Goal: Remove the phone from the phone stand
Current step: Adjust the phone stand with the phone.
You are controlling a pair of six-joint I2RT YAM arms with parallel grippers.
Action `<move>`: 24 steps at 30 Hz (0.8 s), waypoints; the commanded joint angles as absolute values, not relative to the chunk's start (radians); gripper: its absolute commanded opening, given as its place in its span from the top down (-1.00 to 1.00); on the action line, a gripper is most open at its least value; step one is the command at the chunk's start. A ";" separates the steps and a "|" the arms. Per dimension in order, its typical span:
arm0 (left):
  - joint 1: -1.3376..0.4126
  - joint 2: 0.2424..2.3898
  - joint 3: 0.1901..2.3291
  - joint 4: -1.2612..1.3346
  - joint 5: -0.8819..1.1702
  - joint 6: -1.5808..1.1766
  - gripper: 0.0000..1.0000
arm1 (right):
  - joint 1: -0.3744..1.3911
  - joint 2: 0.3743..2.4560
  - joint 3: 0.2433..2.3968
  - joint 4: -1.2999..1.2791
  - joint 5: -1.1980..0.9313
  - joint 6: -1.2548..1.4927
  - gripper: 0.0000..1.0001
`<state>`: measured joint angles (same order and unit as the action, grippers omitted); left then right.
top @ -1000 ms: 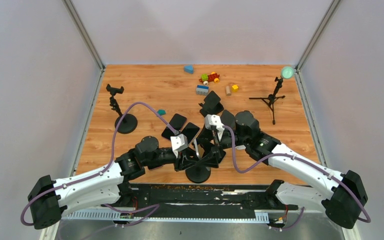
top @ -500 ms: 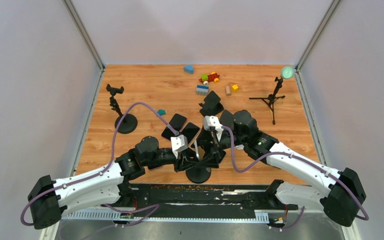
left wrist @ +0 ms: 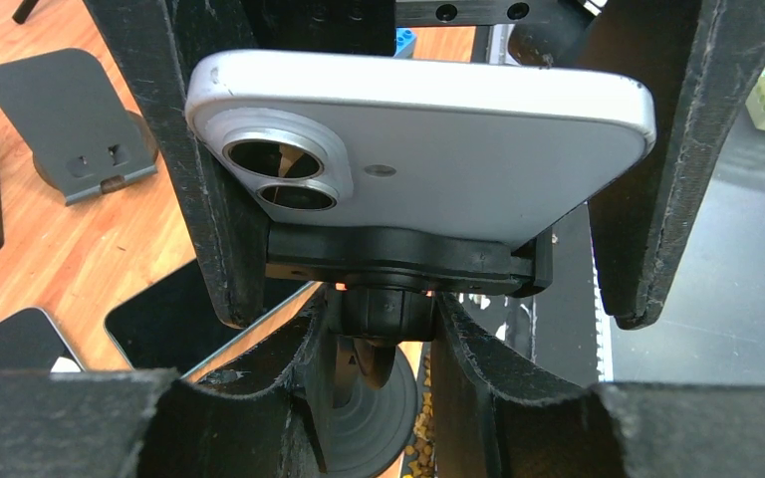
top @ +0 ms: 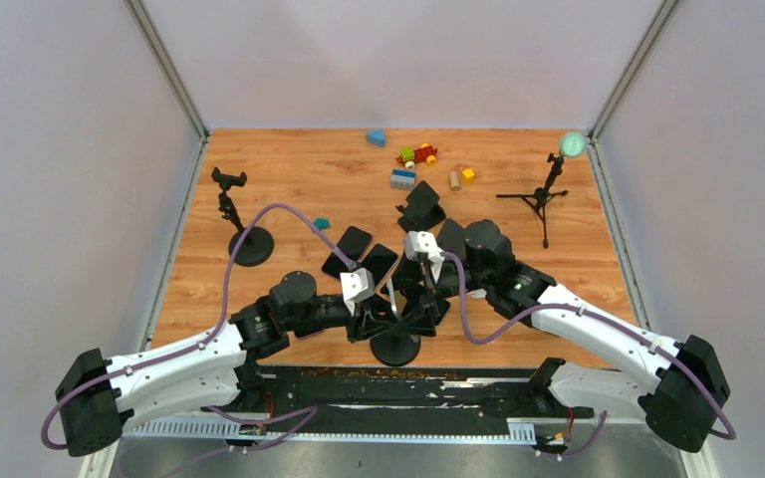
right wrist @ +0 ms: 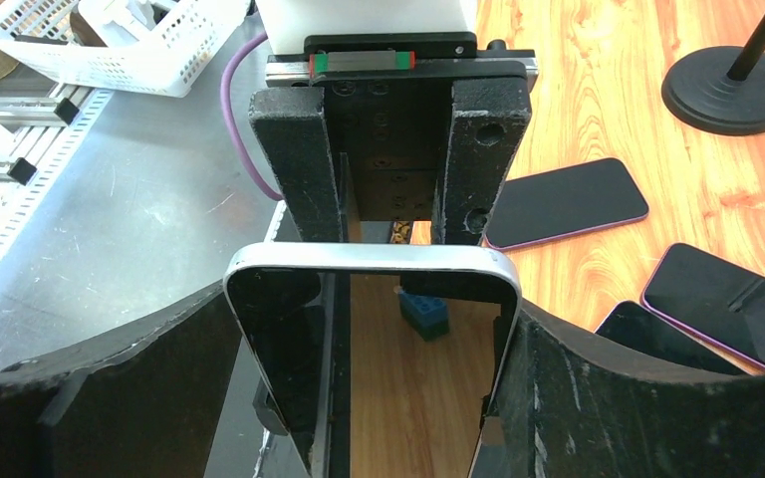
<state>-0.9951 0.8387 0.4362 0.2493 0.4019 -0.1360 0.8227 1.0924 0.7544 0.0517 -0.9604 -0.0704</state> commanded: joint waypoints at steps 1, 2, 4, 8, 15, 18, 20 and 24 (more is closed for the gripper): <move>-0.989 0.820 0.449 0.322 0.373 -0.126 1.00 | 0.832 1.058 0.788 0.039 -0.984 -0.072 -0.76; -0.989 0.820 0.448 0.322 0.374 -0.126 1.00 | 0.830 1.057 0.788 0.036 -0.982 -0.074 -0.76; -0.989 0.821 0.448 0.325 0.373 -0.126 1.00 | 0.831 1.050 0.790 0.031 -0.975 -0.079 -0.76; -0.989 0.823 0.449 0.325 0.373 -0.126 1.00 | 0.830 1.048 0.792 0.028 -0.973 -0.080 -0.73; -0.989 0.824 0.448 0.325 0.373 -0.126 1.00 | 0.831 1.042 0.790 0.023 -0.952 -0.081 -0.70; -0.989 0.824 0.447 0.325 0.372 -0.127 1.00 | 0.830 1.039 0.790 0.017 -0.942 -0.081 -0.70; -0.989 0.824 0.446 0.328 0.372 -0.127 1.00 | 0.830 1.034 0.788 0.015 -0.942 -0.083 -0.70; -0.990 0.826 0.448 0.331 0.374 -0.127 1.00 | 0.830 1.031 0.787 0.014 -0.948 -0.084 -0.60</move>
